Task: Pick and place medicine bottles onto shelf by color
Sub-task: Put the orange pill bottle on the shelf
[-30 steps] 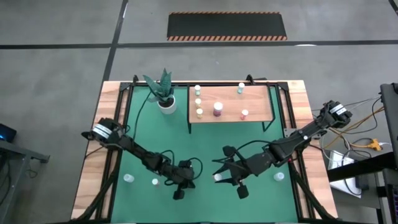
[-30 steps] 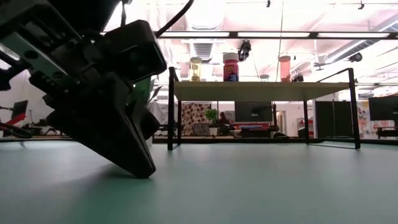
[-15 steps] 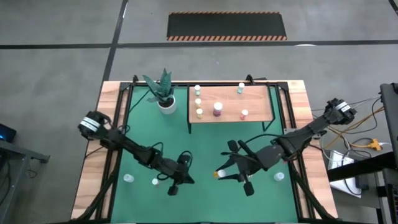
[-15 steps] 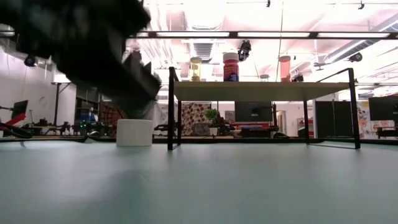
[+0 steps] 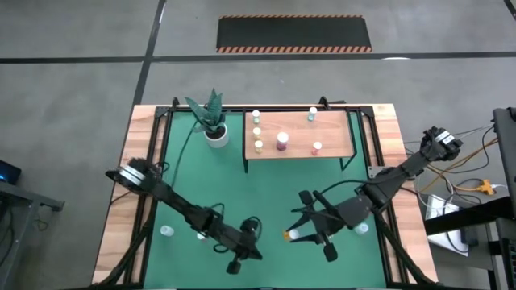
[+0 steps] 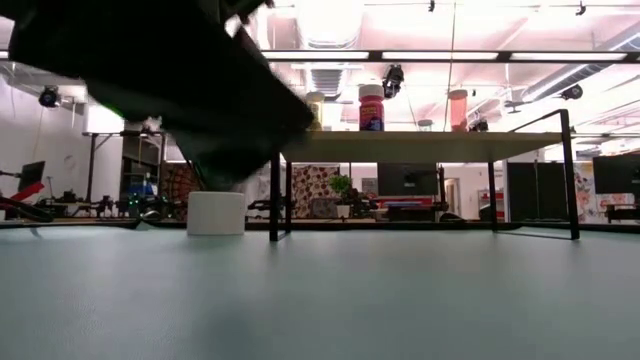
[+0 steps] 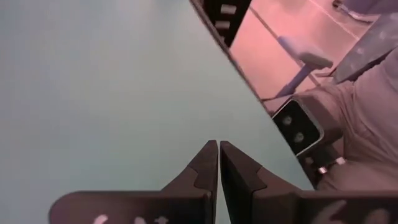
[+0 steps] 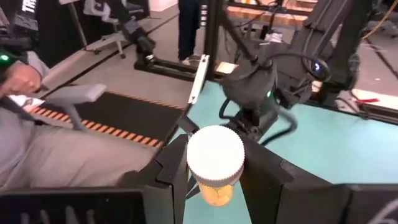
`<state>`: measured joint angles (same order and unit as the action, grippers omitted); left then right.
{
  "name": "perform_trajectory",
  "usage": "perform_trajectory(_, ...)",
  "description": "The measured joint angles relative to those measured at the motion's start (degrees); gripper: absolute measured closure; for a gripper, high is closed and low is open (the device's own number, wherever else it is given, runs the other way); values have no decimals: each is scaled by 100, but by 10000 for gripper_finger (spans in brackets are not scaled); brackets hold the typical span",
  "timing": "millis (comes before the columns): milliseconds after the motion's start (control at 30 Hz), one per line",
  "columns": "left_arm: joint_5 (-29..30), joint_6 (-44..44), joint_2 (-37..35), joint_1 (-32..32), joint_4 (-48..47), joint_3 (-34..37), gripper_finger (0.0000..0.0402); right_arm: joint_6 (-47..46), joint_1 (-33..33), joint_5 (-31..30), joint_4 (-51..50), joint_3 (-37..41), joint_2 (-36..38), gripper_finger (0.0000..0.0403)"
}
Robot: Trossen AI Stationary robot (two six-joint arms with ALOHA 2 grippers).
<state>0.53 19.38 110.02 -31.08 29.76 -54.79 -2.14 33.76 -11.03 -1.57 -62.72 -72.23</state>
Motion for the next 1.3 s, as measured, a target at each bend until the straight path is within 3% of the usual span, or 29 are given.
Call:
perform_trajectory(200, -170, 469, 868, -212, 2, -724, 402, -85, 255, -7, 13, 43, 0, 296)
perform_trajectory(433, -130, 911, 1291, -456, -16, -1017, 402, -90, 523, -186, 9, 90, 0, 296)
perform_trajectory(733, 109, 1420, 1316, -475, -418, -901, 402, -210, 601, -411, 33, 91, 0, 296)
perform_trajectory(1067, -315, 1187, 1101, -687, -170, -915, 402, -249, 599, -424, 6, 91, 0, 296)
perform_trajectory(1300, -109, 1295, 1230, -703, -30, -856, 402, -238, 599, -427, 8, 91, 0, 296)
